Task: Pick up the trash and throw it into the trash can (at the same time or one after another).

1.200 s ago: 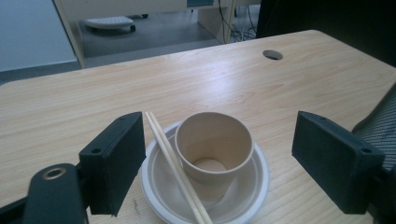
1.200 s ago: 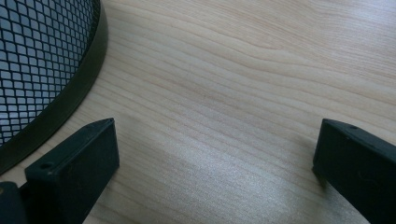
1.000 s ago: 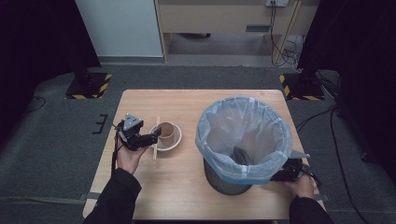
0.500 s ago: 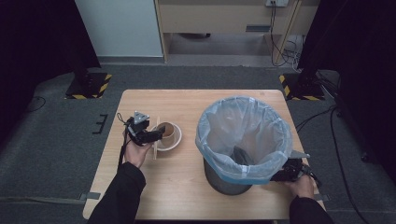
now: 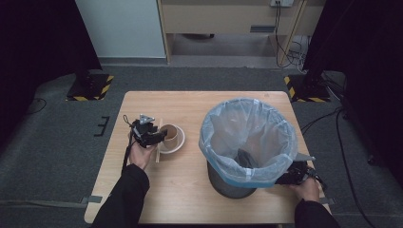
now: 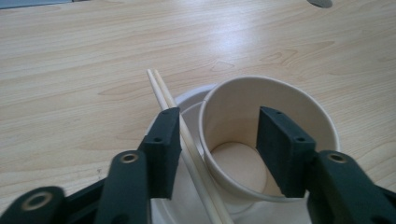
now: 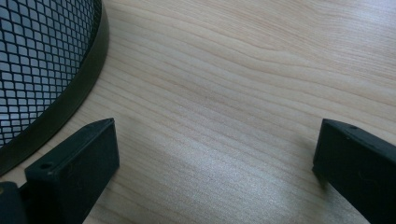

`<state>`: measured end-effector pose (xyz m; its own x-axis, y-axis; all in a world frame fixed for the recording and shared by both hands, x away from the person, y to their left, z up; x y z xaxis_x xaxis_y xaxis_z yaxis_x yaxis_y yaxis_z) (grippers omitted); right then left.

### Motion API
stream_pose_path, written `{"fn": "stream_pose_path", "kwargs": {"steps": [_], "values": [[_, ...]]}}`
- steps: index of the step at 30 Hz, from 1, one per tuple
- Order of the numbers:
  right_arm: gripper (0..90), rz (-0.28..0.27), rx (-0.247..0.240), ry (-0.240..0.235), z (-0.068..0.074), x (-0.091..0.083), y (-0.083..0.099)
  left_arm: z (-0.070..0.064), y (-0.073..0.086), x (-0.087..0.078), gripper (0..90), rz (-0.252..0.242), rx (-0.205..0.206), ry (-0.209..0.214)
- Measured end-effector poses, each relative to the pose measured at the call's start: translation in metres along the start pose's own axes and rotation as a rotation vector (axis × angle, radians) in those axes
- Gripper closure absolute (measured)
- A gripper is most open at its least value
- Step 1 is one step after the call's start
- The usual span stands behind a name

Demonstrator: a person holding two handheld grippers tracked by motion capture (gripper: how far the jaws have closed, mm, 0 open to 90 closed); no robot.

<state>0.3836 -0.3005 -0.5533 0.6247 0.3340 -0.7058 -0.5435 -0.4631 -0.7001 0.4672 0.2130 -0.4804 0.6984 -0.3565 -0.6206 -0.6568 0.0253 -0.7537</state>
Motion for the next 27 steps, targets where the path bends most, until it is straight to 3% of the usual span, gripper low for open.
{"fn": "stream_pose_path", "kwargs": {"steps": [7, 17, 22, 27], "values": [[0.4, 0.0, 0.002, 0.0, 0.0002, 0.0, -0.0001, -0.0001, 0.0021, 0.003, 63.4, 0.036, -0.004, 0.0], [0.4, 0.0, 0.002, 0.0, 0.0002, 0.0001, -0.0001, 0.0024, 0.0019, 0.0041, 80.7, 0.04, -0.038, 0.004], [0.4, 0.0, 0.0, -0.001, 0.0001, 0.0002, -0.0002, 0.0009, 0.001, 0.0028, 83.7, 0.026, -0.05, 0.025], [0.4, 0.0, 0.0, -0.001, 0.0001, 0.0002, -0.0002, -0.0003, -0.0021, -0.0029, 84.1, -0.019, -0.056, 0.046]]}}
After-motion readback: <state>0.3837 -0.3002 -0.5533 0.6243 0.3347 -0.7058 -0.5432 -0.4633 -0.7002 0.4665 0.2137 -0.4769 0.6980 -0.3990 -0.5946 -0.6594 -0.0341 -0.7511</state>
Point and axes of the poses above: each handheld gripper's, and its own axes: x roughly forward along the jaws, y roughly out of its underside, z roughly to its left, the point moved 2 cm from there along x, roughly forward along the jaws, and after that the axes turned 9 degrees about -x, right-handed, at the moved point
